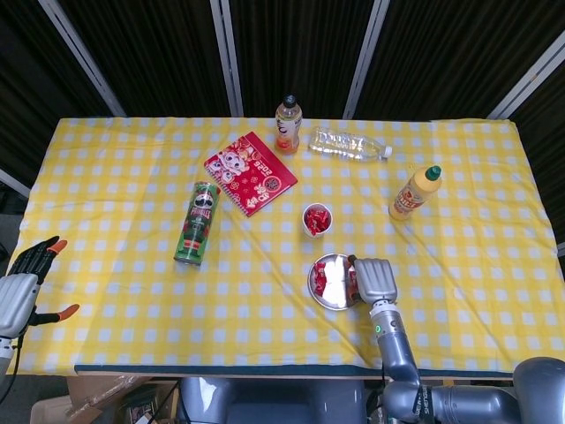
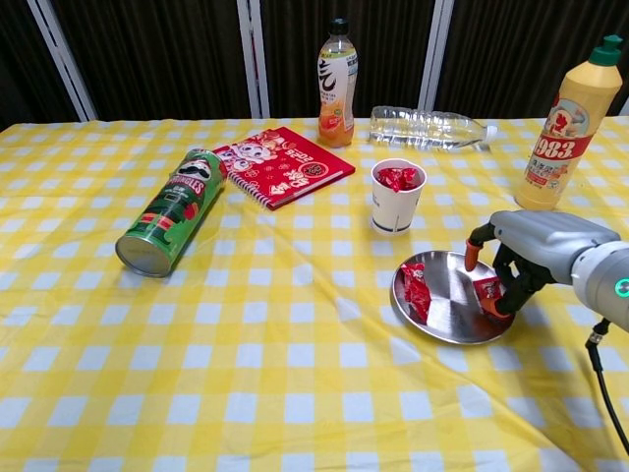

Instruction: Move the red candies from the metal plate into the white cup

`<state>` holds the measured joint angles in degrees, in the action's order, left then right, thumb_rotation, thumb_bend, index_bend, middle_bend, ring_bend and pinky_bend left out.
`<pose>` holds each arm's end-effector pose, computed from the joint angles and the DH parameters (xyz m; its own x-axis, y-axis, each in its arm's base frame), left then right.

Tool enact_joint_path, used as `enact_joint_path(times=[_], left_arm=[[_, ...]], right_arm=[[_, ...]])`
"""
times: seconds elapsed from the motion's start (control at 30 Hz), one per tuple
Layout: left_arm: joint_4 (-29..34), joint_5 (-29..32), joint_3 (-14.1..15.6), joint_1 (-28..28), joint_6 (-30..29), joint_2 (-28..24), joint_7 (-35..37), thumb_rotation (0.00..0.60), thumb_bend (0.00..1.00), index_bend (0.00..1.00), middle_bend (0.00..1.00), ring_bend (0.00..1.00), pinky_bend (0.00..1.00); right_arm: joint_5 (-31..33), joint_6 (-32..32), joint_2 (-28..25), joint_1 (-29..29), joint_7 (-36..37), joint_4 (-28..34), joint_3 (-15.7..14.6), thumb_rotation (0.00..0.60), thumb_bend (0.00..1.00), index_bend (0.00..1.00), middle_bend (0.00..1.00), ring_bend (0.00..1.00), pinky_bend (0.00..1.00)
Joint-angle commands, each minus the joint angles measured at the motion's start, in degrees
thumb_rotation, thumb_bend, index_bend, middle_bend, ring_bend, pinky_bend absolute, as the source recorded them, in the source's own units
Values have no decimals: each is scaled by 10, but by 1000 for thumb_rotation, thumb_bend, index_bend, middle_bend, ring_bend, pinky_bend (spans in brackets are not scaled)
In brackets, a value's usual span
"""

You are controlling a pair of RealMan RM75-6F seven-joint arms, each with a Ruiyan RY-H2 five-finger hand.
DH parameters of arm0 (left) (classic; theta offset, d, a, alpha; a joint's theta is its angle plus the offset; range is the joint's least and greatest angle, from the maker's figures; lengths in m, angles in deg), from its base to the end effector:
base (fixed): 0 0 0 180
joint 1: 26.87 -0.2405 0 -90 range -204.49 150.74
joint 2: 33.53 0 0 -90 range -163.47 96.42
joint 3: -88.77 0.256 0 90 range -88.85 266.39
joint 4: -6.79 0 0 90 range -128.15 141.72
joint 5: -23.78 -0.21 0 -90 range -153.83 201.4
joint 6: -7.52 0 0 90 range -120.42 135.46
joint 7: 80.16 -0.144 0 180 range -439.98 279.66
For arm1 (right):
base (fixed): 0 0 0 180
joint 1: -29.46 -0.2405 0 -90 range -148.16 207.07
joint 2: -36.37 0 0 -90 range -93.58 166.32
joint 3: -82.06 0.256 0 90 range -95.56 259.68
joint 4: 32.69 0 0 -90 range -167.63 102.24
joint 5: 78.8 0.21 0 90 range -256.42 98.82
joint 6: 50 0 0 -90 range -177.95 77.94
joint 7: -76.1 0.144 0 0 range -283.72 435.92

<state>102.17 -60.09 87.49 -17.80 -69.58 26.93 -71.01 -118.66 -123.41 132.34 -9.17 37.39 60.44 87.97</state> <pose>-0.3069 0.1958 0.1547 0.2559 0.1425 0.9561 0.9665 -0.0174 -0.2561 -0.1790 -0.2895 -0.0404 0.4179 -0.3590 0.8345 -0.8984 -0.0267 0.4384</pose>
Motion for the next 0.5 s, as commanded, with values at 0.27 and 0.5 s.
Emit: enact_joint_path(times=[0.27,0.5], left_arm=[[-1,-3,1,-1,-2,-1,4,600,31,0,0,0,0],[-2,-4,1,-1,-2,-1,6,600,31,0,0,0,0]], right_arm=[[-1,11,10,16,2,-32,-2,600,364,485,777,776,882],[-23,17,9,25,15,-29,2,600,547,565,777,775,882]])
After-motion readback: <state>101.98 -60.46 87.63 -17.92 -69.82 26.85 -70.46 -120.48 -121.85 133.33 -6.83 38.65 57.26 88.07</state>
